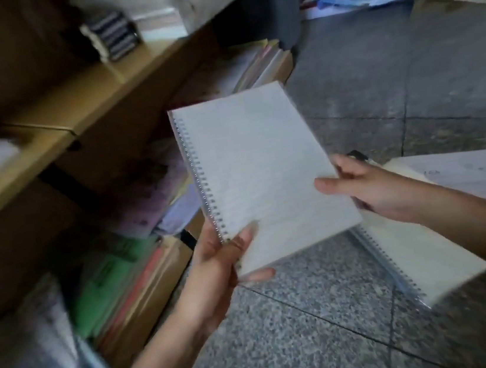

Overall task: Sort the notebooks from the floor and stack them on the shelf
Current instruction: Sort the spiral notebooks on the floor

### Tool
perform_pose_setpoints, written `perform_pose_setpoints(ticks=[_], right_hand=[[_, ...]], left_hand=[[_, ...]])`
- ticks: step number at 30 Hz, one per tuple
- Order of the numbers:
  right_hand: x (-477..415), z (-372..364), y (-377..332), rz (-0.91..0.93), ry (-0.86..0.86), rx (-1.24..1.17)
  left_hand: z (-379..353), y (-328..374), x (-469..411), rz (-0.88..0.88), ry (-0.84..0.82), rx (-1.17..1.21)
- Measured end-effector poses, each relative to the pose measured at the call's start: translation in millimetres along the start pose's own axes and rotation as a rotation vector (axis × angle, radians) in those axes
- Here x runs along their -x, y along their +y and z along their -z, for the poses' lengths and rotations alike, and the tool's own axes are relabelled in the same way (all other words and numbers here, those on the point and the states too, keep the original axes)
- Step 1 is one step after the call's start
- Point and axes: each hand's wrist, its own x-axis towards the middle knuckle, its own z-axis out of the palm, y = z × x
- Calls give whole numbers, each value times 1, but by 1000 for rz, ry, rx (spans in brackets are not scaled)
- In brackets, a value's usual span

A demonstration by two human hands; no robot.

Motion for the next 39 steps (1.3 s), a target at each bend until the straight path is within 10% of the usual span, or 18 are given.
perform_pose_setpoints(ticks=[13,24,27,33,39], right_hand=[[-66,-170,-56,260,-356,79],[-98,-254,-68,376,-524,101],[-110,-266,-64,303,-348,-94],[-118,-281,-67,366,-142,-62],[-121,-291,-65,513,-108,310]], left_hand=[[99,116,75,-437,431,-63],[159,149,106,-290,709,141],[166,151,108,-295,856,-130],[164,147,109,-464,831,-1670],[174,145,81,-176,628,-1878]])
